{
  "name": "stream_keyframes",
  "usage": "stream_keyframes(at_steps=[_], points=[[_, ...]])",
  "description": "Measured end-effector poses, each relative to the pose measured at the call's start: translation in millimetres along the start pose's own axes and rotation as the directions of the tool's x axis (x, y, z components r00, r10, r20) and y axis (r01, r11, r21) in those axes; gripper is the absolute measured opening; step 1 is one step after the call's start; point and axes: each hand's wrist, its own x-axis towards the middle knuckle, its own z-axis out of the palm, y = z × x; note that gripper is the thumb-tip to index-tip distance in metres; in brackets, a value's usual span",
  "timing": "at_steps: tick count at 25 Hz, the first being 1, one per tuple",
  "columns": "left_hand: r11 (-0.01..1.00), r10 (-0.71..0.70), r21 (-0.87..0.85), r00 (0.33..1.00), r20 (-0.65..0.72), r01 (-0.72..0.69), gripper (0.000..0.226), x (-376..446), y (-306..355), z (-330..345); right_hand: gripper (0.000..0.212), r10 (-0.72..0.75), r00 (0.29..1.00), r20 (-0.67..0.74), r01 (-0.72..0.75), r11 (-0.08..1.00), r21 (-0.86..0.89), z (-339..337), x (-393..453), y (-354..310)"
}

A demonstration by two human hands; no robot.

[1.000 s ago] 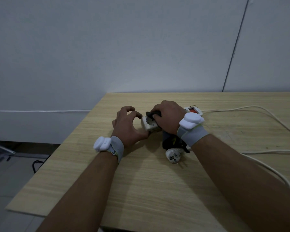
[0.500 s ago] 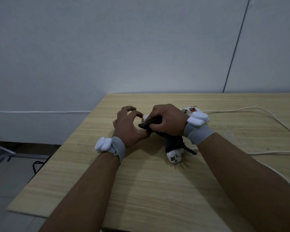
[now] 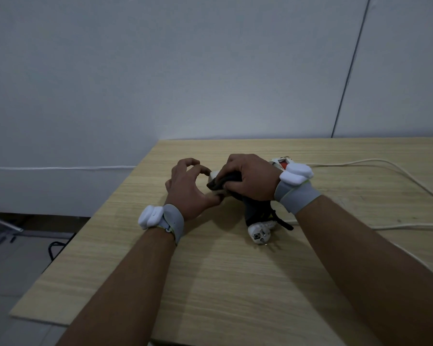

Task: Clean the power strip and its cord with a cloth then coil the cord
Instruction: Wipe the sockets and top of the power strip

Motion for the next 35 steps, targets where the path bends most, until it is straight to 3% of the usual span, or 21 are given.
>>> stream_keyframes(at_steps=[2, 5, 12, 19, 24, 29, 31, 35], points=[[1.000, 0.012, -0.008, 1.000, 0.000, -0.012, 0.052, 0, 1, 0, 0.024, -0.003, 0.999, 0.032, 0.003, 1.000, -0.006, -5, -1, 1], [0.999, 0.026, -0.039, 1.000, 0.005, -0.025, 0.049, -1, 5, 0, 0.024, 0.036, 0.998, -0.051, -0.038, 0.999, -0.033, -1, 2, 2], [0.999, -0.019, -0.036, 0.999, 0.045, 0.021, 0.050, 0, 7, -2, 0.024, 0.269, 0.939, -0.214, -0.306, 0.937, -0.166, 7, 7, 12], [0.998, -0.014, -0.067, 0.999, 0.031, 0.016, 0.051, 0, 5, -1, 0.021, 0.092, 0.983, -0.159, -0.085, 0.995, 0.053, 12, 6, -2], [0.998, 0.015, -0.057, 1.000, 0.002, -0.014, 0.049, -1, 7, -1, 0.024, 0.258, 0.933, -0.252, -0.278, 0.959, -0.047, 9, 9, 15], [0.999, 0.004, -0.034, 0.999, 0.039, -0.002, 0.050, -1, 7, -2, 0.025, 0.400, 0.890, -0.218, -0.434, 0.889, -0.143, -6, 4, 39], [1.000, -0.001, -0.030, 0.999, 0.050, 0.003, 0.050, 0, 6, -3, 0.023, 0.383, 0.892, -0.242, -0.410, 0.909, -0.071, -14, 0, 42], [0.999, 0.014, -0.036, 0.999, 0.037, -0.013, 0.053, 0, 6, -2, 0.020, 0.201, 0.956, -0.215, -0.191, 0.979, 0.068, -8, 3, 24]])
